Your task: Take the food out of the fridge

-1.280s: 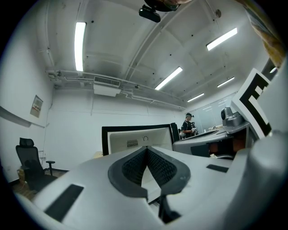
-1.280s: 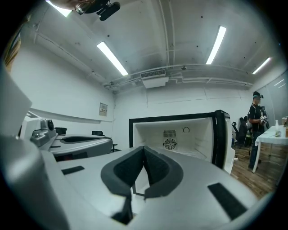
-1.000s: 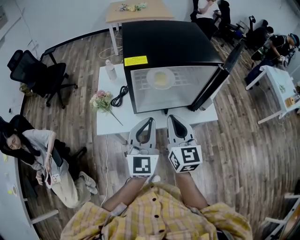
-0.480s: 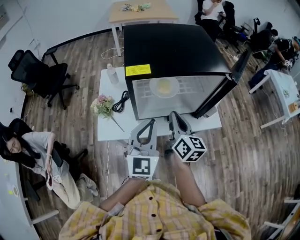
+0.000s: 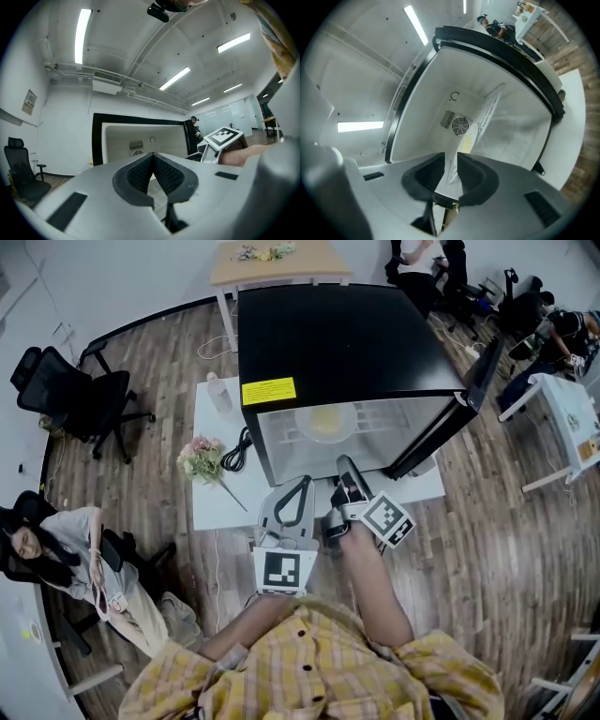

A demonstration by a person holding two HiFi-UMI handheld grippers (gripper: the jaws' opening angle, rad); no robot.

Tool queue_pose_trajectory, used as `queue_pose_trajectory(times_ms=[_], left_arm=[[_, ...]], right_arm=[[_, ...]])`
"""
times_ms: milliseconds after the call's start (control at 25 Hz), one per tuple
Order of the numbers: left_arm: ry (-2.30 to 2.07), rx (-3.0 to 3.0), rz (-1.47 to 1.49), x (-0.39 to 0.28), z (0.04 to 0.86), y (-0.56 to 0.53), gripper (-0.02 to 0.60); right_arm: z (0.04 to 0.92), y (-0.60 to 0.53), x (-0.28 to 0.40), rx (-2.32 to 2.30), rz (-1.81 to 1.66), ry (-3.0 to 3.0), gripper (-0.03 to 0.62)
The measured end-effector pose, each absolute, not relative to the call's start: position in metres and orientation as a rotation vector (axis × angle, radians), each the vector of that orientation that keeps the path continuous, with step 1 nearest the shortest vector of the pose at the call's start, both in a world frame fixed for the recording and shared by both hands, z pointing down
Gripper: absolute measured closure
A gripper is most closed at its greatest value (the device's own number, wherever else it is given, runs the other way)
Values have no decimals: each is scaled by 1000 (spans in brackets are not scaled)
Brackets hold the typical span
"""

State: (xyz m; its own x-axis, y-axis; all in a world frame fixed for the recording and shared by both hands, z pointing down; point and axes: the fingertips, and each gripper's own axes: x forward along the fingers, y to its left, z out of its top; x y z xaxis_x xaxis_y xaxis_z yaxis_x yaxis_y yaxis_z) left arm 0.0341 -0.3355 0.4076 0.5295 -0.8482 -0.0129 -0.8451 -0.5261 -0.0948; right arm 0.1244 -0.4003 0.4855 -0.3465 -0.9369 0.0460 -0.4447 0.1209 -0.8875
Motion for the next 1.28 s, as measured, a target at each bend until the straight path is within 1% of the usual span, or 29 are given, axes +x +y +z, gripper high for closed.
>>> queue_pose_trajectory(times_ms=[160,320,680,720,840,1040,1160,1280], left_arm=[[1484,-2681,-54,33,410,-339,574],[1478,-2698,-79,32,414,-343,574],[1451,-2738,-124,34,420,-351,574],[1448,-2739,-125,35,420,-351,574],[1442,-2742,-126,38,422,-351,574],[1439,-2756,-134,39,427,-351,574],[1439,-2766,-142,40,429,-350,574],[1448,-2764,-140,38,431,-347,574]], right_arm=[[505,-413,129,-1250,-1302,1687,480],[524,-431,125,-1150,-1411,1551,448],[534,-453,124,-1107,-1505,1391,453],[536,-455,126,-1109,-1511,1371,455],[544,-461,129,-1092,-1537,1322,490],[548,-471,128,-1087,-1569,1286,498],[543,-472,127,-1112,-1562,1307,563],[541,-469,130,-1118,-1542,1276,571]])
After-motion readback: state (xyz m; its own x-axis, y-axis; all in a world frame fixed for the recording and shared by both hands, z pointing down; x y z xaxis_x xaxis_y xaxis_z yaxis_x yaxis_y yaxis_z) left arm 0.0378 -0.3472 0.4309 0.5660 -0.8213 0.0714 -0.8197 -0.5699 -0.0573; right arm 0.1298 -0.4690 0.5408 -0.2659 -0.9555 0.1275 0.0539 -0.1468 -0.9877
